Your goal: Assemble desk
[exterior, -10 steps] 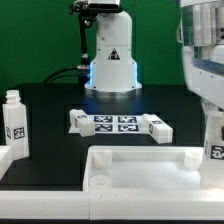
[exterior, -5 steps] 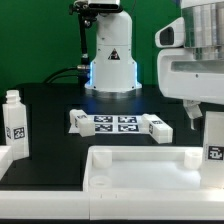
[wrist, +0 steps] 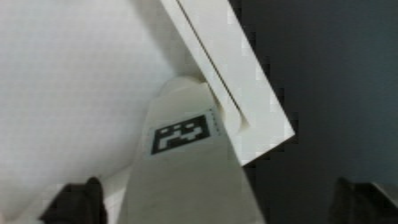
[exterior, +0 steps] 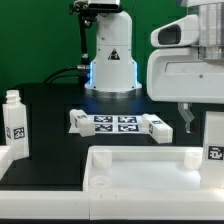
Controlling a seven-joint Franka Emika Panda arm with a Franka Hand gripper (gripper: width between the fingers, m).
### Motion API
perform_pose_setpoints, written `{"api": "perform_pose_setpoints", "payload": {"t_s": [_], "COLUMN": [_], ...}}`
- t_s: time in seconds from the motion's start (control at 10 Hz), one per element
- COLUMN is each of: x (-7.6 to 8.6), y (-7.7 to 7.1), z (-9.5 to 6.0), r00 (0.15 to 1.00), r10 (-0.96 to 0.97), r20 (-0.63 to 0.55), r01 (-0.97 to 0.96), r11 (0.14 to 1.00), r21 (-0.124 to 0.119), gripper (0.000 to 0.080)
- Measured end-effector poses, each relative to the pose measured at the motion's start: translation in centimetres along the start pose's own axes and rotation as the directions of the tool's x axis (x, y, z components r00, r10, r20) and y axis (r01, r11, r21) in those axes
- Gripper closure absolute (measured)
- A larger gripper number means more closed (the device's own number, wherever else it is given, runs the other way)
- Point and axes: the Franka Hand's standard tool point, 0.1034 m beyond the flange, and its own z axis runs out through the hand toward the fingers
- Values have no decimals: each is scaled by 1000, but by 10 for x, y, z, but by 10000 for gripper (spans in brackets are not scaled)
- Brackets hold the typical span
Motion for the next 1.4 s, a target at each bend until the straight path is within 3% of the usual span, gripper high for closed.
{"api": "perform_pose_setpoints", "payload": {"t_s": [0.1, 0.2, 0.3, 0.4, 0.5, 0.7, 0.8, 0.9, 1.2, 1.3, 1.4], "x": [0, 0, 1, 4, 2, -1, 0, 2, -1, -5, -8], "y": [0, 0, 4, 6, 6, 1, -2, 0, -1, 0, -1], "z": [0, 0, 0, -1, -1, 1, 1, 2, 3, 6, 7], "r00": [999, 992, 968, 935, 862, 609, 468, 381, 412, 572, 734], "r10": [40, 125, 250, 356, 506, 793, 883, 923, 910, 818, 677], "r20": [1, 2, 8, 3, 8, 13, 30, 46, 47, 49, 54], "r01": [-40, -125, -250, -356, -506, -793, -883, -924, -910, -819, -678], "r11": [999, 992, 968, 934, 862, 609, 468, 382, 413, 574, 735], "r21": [1, -1, -11, -12, -14, -28, -23, -25, -26, -21, -16], "gripper": [426, 426, 506, 508, 509, 509, 510, 509, 509, 426, 286]}}
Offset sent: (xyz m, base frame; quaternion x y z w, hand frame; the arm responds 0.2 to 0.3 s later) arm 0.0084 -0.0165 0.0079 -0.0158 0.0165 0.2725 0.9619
